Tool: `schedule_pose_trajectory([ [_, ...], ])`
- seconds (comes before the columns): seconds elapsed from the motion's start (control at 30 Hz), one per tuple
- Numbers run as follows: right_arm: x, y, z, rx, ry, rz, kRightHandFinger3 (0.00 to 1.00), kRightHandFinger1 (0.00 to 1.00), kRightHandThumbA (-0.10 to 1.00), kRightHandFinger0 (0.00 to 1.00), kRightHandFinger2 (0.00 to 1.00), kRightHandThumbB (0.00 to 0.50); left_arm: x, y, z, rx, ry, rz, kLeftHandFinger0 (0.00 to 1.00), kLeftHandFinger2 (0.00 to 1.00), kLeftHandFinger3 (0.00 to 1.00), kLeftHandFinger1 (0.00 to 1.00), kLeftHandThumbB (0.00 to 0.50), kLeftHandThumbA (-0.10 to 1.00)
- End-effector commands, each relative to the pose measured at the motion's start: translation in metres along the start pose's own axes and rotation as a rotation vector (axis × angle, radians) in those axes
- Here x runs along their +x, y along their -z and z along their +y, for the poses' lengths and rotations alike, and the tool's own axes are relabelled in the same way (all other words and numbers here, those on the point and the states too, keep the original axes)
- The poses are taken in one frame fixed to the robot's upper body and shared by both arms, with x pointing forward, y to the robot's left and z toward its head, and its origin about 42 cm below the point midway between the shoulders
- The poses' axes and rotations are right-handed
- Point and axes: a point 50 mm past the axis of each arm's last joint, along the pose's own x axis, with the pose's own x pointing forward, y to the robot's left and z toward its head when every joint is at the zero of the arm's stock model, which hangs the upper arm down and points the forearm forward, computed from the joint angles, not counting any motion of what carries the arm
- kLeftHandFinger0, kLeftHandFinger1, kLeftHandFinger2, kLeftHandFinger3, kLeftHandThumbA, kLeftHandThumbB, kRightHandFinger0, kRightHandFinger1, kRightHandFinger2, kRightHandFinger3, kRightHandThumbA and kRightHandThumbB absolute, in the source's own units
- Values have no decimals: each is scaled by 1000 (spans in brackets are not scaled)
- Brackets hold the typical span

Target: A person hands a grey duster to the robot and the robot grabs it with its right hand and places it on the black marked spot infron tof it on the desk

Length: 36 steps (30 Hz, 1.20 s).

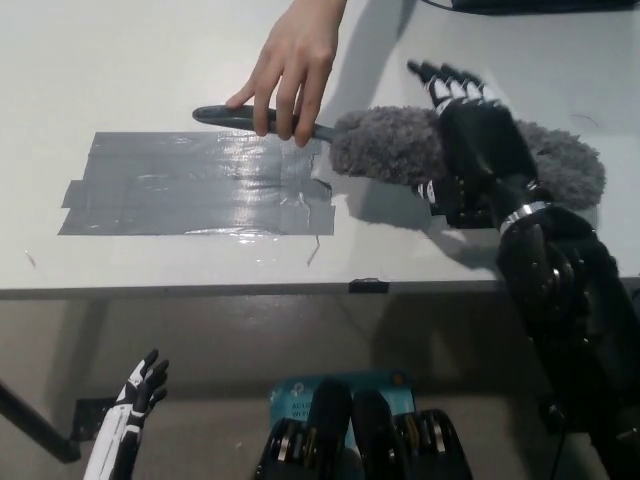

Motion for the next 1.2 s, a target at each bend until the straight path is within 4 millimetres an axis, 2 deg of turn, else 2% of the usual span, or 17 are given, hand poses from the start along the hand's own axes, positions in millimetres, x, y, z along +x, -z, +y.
schedule_pose_trajectory([
  [0.0,19,-1,-16,-52,-24,29,1000,1000,1000,1000,1000,500,7,-12,7,-9,-8,-35,1000,1000,1000,1000,128,982],
  [0.23,43,16,-4,-131,-152,111,1000,1000,1000,1000,1000,500,7,-13,7,-1,2,-33,1000,1000,1000,1000,79,980],
  [0.33,49,21,-5,-195,-78,109,1000,1000,822,1000,1000,500,6,-11,5,-5,2,-27,1000,1000,1000,1000,82,980],
  [0.37,54,23,-7,-184,41,97,1000,1000,507,1000,1000,403,7,-12,5,-5,2,-30,1000,1000,1000,1000,81,981],
  [0.4,57,23,-9,-175,106,92,1000,1000,460,1000,1000,419,7,-13,5,-2,4,-32,1000,1000,1000,1000,81,982],
  [0.43,57,22,-13,-166,219,46,989,784,197,785,862,344,8,-13,5,3,6,-38,1000,1000,1000,1000,93,984],
  [0.47,56,20,-16,-182,319,11,633,312,-76,200,487,250,9,-13,5,8,8,-38,1000,1000,1000,1000,110,992],
  [0.5,55,18,-19,-197,398,-25,540,105,-95,40,391,208,10,-14,5,11,10,-40,1000,1000,1000,1000,114,999],
  [0.53,53,15,-23,-204,463,-64,544,75,-99,8,435,187,10,-14,5,13,12,-43,1000,1000,1000,1000,114,1000],
  [0.57,52,13,-24,-190,489,-84,700,182,-100,0,655,171,10,-14,6,16,12,-42,1000,1000,1000,1000,103,1000],
  [0.6,50,10,-26,-177,506,-103,872,333,-100,0,767,183,9,-14,6,14,11,-40,1000,1000,1000,1000,94,999],
  [0.63,49,9,-26,-174,507,-109,930,371,-100,0,770,188,8,-13,6,12,11,-38,1000,1000,1000,1000,93,998],
  [0.7,47,6,-28,-162,525,-139,910,436,-100,0,808,225,6,-12,6,9,15,-32,1000,1000,1000,1000,83,992],
  [0.93,40,0,-41,-139,532,-177,966,474,-100,0,881,204,5,-11,5,18,16,-31,1000,1000,1000,1000,83,1000],
  [1.07,47,-2,-61,-38,478,-187,941,463,-100,0,849,179,7,-12,6,20,12,-31,1000,1000,1000,1000,94,995],
  [1.1,49,-2,-65,-45,460,-178,1000,482,-100,0,845,171,6,-12,6,21,12,-28,1000,1000,1000,1000,96,993],
  [1.17,57,2,-82,-41,405,-169,1000,538,-100,51,886,171,5,-11,6,24,16,-24,1000,1000,1000,1000,99,990],
])
